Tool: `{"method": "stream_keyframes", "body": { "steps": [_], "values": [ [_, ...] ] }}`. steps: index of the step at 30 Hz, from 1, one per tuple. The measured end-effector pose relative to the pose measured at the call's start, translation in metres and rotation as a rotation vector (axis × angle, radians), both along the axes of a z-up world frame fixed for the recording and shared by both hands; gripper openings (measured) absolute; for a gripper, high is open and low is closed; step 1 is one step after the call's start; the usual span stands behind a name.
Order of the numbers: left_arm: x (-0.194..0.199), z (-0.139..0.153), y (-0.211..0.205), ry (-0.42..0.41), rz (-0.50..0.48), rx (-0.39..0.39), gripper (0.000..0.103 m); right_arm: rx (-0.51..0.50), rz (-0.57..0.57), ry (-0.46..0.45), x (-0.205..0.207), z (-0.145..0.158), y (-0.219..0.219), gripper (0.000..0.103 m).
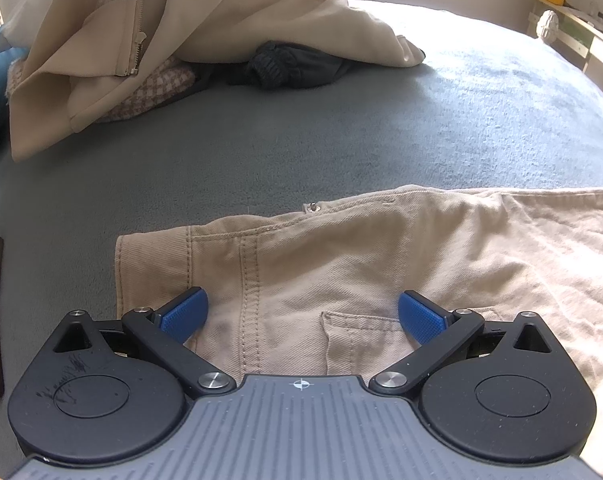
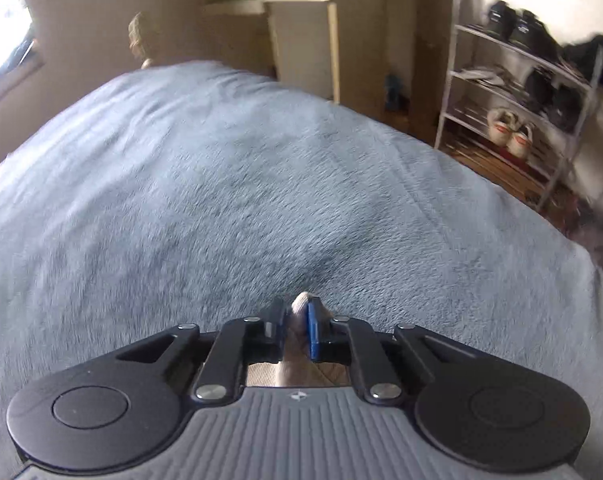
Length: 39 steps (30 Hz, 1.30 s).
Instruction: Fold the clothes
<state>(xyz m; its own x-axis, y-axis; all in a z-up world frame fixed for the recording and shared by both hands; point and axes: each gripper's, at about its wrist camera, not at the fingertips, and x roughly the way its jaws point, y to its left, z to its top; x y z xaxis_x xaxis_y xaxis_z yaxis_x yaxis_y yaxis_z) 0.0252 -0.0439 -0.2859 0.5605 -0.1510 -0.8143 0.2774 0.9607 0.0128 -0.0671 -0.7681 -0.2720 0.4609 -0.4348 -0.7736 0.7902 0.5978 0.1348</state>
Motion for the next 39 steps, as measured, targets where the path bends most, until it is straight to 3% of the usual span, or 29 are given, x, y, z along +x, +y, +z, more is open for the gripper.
{"method": "stream_keyframes", "body": {
  "steps": [2, 4, 7, 11, 13, 16, 19, 23, 24, 29, 35, 37, 39],
  "values": [
    [0.0, 0.0, 0.0, 0.0, -0.001, 0.001, 0.103, -0.04, -0.055, -0.023, -0.01, 0.011, 0.0, 0.038],
    [0.0, 0.0, 0.0, -0.001, -0.002, 0.002, 0.103, -0.008, -0.097, -0.113, -0.03, 0.025, -0.002, 0.038],
    [0.001, -0.001, 0.0, -0.005, 0.002, 0.0, 0.103, 0.124, -0.007, -0.216, -0.056, 0.04, 0.003, 0.038],
    [0.001, -0.003, -0.002, -0.011, 0.009, 0.004, 0.103, 0.281, 0.257, -0.146, -0.065, 0.041, 0.034, 0.037],
    [0.001, -0.003, -0.003, -0.012, 0.011, 0.005, 0.103, 0.311, 0.308, -0.08, -0.069, 0.032, 0.046, 0.037],
    [0.0, -0.002, -0.003, -0.011, 0.006, 0.006, 0.103, 0.337, 0.192, -0.041, -0.072, 0.005, 0.03, 0.036],
    [0.0, -0.001, -0.002, -0.007, 0.001, 0.006, 0.103, 0.322, -0.014, -0.153, -0.077, -0.005, -0.005, 0.036],
    [0.001, 0.0, -0.001, -0.008, 0.001, 0.002, 0.103, 0.262, -0.276, -0.252, -0.102, 0.009, -0.026, 0.04],
    [0.001, -0.001, -0.002, -0.01, 0.002, 0.001, 0.103, 0.273, -0.297, -0.271, -0.11, 0.011, -0.027, 0.041],
    [0.001, -0.002, -0.003, -0.011, 0.004, 0.002, 0.103, 0.317, -0.241, -0.208, -0.143, 0.012, -0.023, 0.045],
    [0.001, -0.001, 0.0, -0.011, -0.005, -0.001, 0.103, 0.363, -0.336, -0.223, -0.157, -0.004, -0.022, 0.047],
    [0.001, -0.001, 0.0, -0.012, -0.006, -0.002, 0.103, 0.366, -0.282, -0.224, -0.154, -0.006, -0.016, 0.046],
    [0.001, -0.001, 0.0, -0.014, -0.006, -0.002, 0.103, 0.279, -0.165, -0.121, -0.142, -0.004, -0.007, 0.038]
  ]
}}
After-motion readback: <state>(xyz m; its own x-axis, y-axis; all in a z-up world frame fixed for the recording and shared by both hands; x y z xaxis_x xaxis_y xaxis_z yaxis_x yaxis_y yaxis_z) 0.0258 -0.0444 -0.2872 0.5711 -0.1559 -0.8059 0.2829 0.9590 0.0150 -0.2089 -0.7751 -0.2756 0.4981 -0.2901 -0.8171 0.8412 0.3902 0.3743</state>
